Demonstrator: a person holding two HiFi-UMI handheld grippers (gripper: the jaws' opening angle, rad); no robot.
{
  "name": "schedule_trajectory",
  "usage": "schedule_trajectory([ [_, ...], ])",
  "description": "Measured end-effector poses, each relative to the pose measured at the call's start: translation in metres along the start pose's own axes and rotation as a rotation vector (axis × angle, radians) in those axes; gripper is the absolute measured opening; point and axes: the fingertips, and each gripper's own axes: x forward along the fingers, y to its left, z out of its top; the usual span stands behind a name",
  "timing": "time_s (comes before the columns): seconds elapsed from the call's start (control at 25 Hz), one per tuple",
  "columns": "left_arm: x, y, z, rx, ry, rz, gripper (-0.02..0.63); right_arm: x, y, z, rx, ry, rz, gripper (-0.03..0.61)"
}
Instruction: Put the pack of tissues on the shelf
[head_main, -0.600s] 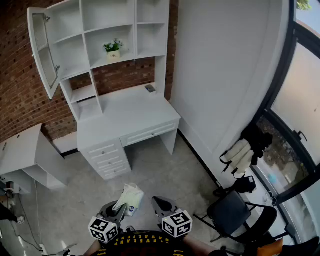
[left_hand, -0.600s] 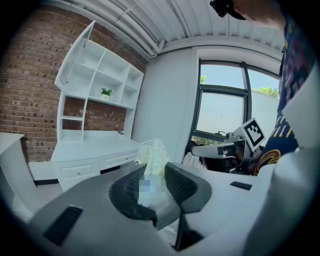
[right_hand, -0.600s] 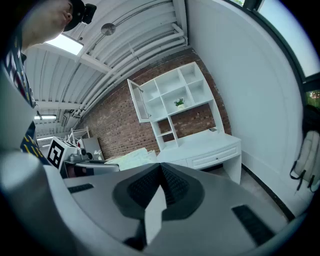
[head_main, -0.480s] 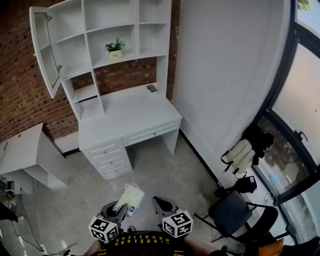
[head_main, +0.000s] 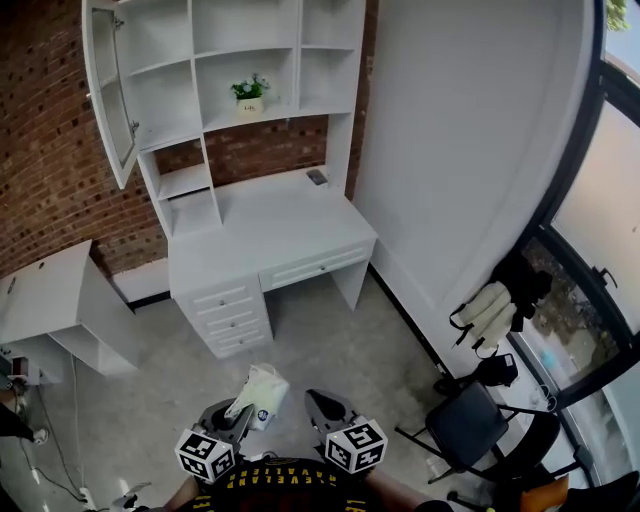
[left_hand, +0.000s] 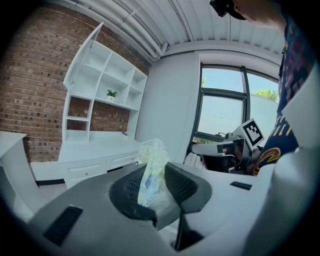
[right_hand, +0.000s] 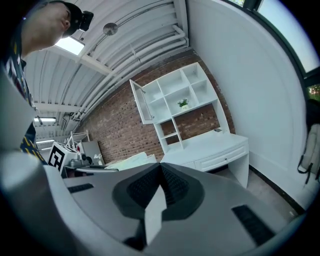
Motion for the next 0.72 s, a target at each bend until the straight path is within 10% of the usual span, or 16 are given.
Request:
schedule_trajectory([
  [0.72, 0.026, 0.053, -0.014, -0.045, 0.061, -0.168, 0.074, 0.046, -0.003, -0.035, 0.102, 0.106, -0.182, -0.009],
])
